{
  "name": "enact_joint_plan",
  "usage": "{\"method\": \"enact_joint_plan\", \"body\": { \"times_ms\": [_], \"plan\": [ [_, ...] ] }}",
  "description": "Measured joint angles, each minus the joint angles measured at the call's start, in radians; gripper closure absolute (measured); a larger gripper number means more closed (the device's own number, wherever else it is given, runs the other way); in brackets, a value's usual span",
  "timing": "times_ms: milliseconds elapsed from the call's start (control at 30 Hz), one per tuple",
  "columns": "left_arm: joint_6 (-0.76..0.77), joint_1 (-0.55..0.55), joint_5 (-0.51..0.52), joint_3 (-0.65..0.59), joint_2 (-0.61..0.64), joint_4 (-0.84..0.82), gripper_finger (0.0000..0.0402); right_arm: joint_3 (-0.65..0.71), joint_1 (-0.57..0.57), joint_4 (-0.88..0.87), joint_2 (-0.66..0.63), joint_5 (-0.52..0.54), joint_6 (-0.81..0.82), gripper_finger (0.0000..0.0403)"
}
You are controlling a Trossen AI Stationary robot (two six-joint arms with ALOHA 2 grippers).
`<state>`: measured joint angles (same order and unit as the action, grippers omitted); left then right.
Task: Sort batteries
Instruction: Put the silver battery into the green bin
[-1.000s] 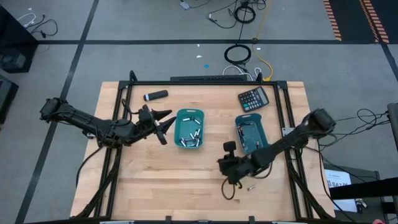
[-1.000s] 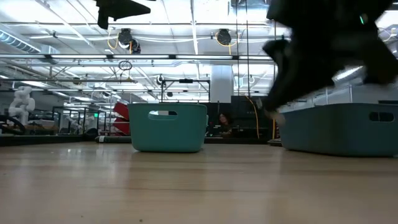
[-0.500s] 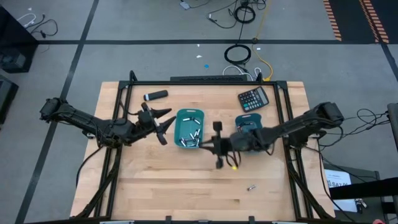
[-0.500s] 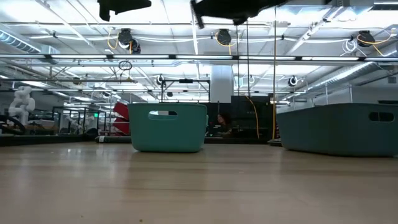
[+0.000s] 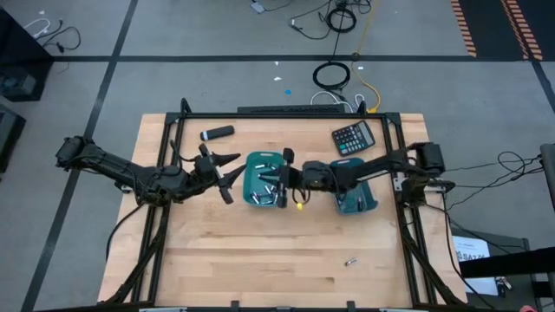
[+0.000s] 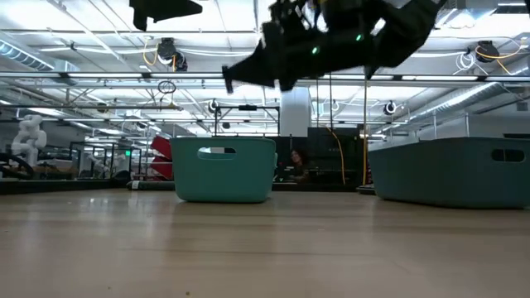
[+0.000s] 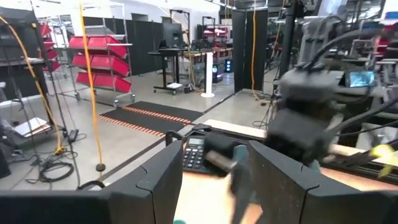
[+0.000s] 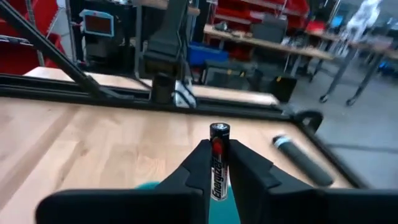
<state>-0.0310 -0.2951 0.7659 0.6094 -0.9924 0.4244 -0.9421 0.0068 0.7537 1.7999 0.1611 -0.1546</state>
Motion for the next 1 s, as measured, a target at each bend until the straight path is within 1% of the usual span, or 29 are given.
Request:
{"method": "enact_joint_plan", "body": {
  "times_ms": [67,133,200,267,433,567,667,800,900,1000],
  "plan": [
    [0.017,0.0,-0.009,0.0,0.0,-0.002,0.0215,-0.015,-0.025,0.002,0.036,-0.025,0.052,0.0356],
    [0.025,0.0,-0.019,0.0,0.0,-0.002,0.0215,-0.034,-0.045,-0.025,0.06,-0.079,0.099,0.0344],
    [0.026,0.0,-0.029,0.0,0.0,-0.007,0.0215,-0.069,-0.061,-0.081,0.071,-0.116,0.131,0.0326],
    [0.039,0.0,-0.029,0.0,0.0,-0.015,0.0215,-0.107,-0.069,-0.172,0.073,-0.133,0.141,0.0302],
    [0.052,-0.002,-0.032,0.0,0.0,-0.039,0.0215,-0.213,-0.073,-0.392,0.073,-0.138,0.12,0.024],
    [0.052,-0.021,-0.031,0.0,0.004,-0.054,0.0215,-0.279,-0.067,-0.539,0.064,-0.138,0.11,0.0209],
    [0.063,-0.052,-0.031,0.0,0.024,-0.084,0.0215,-0.297,-0.062,-0.711,0.036,-0.138,0.094,0.02],
    [0.125,-0.094,-0.03,0.0,0.087,-0.199,0.0215,-0.298,-0.047,-0.939,-0.055,-0.134,0.083,0.0205],
    [0.206,-0.11,-0.028,0.0,0.144,-0.314,0.0215,-0.299,-0.018,-1.086,-0.136,-0.131,0.109,0.0211],
    [0.328,-0.122,-0.041,0.0,0.19,-0.454,0.0215,-0.299,0.025,-1.246,-0.195,-0.15,0.163,0.0215]
  ]
}}
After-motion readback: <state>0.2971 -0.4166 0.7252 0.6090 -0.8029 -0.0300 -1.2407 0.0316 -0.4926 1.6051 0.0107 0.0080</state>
